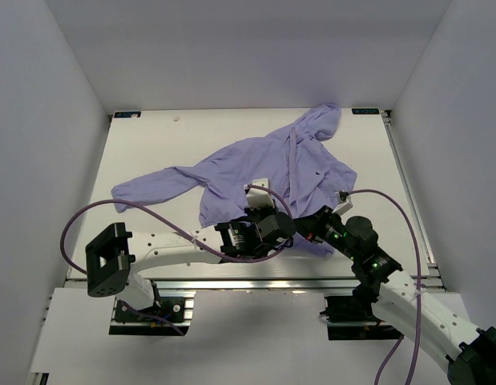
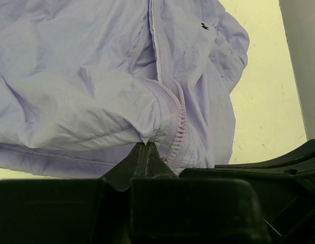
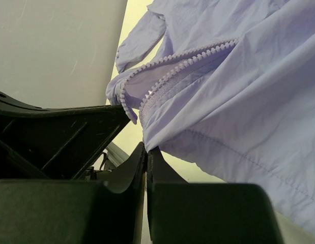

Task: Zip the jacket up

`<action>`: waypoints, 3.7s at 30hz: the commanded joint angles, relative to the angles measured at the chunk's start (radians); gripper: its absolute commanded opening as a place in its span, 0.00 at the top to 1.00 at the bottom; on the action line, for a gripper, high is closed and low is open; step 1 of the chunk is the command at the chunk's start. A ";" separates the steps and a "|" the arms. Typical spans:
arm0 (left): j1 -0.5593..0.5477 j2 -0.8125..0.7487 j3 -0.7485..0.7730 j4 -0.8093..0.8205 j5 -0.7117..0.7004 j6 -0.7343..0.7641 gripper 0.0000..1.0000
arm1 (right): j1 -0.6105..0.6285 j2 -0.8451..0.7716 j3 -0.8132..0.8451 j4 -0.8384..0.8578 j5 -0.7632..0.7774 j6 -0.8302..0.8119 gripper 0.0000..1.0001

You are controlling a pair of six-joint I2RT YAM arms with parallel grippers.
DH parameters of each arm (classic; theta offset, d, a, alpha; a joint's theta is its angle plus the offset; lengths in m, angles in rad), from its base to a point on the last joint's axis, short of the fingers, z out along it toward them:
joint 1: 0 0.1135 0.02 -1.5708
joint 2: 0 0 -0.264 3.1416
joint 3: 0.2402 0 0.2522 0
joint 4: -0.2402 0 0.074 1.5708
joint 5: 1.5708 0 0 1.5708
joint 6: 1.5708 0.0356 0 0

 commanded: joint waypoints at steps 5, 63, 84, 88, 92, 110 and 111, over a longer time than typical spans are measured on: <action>-0.003 -0.047 -0.005 0.009 -0.008 -0.011 1.00 | 0.000 -0.018 -0.004 0.066 -0.007 -0.010 1.00; -0.002 -0.176 -0.194 0.187 0.106 0.078 1.00 | -0.010 -0.009 0.056 0.091 0.006 -0.074 1.00; 0.014 -0.124 -0.217 -0.077 0.250 0.056 1.00 | -0.010 0.370 0.156 -0.537 -0.174 -0.358 0.92; 0.014 -0.129 -0.231 -0.092 0.285 0.055 1.00 | -0.004 0.374 0.140 -0.502 -0.201 -0.389 0.77; 0.014 -0.132 -0.229 -0.082 0.289 0.061 1.00 | 0.002 0.364 0.131 -0.477 -0.205 -0.406 0.63; 0.014 -0.156 -0.245 -0.086 0.273 0.048 1.00 | 0.226 0.460 0.278 -0.514 0.148 -0.237 0.46; 0.014 -0.162 -0.249 -0.088 0.270 0.035 1.00 | 0.244 0.469 0.289 -0.530 0.181 -0.223 0.45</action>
